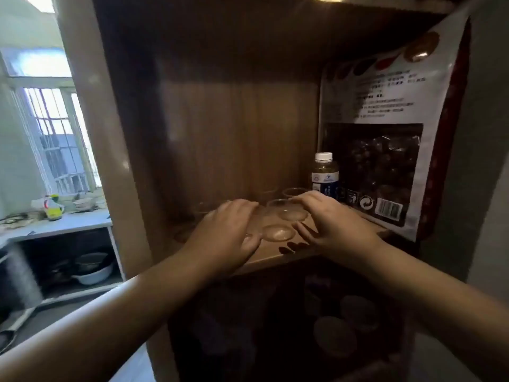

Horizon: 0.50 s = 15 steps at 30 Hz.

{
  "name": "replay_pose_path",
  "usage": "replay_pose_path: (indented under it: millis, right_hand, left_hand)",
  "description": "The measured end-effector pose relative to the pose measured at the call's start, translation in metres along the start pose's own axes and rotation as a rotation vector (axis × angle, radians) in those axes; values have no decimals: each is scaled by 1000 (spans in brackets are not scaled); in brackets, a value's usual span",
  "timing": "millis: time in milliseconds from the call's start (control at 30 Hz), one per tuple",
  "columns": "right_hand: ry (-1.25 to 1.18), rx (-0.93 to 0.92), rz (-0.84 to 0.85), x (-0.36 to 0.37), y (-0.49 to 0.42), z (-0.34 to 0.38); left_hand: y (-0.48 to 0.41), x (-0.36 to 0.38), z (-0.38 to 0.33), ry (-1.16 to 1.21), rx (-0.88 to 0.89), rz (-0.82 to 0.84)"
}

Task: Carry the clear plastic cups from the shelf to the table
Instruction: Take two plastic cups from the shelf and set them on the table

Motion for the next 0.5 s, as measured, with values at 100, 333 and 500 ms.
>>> replay_pose_path:
  millis: [100,333,500]
  right_hand:
    - [2,-57,-13,6,-19,-6]
    - [51,-69,-69,17,-40,-17]
    - [87,-100,-85,21,-43,-19]
  left_hand:
    - [-11,9,11,102,-36,5]
    - [-24,24,24,94,-93,20]
    - [-25,20,22,101,-95,-14]
Point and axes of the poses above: each hand's wrist, its own y-axis away from the middle knuckle, its own x-axis out of the palm, z = x × y, the point moved 10 cm from there along -y, towards the middle knuckle, and after that the axes turned 12 degrees about z, right-handed, at the moved point
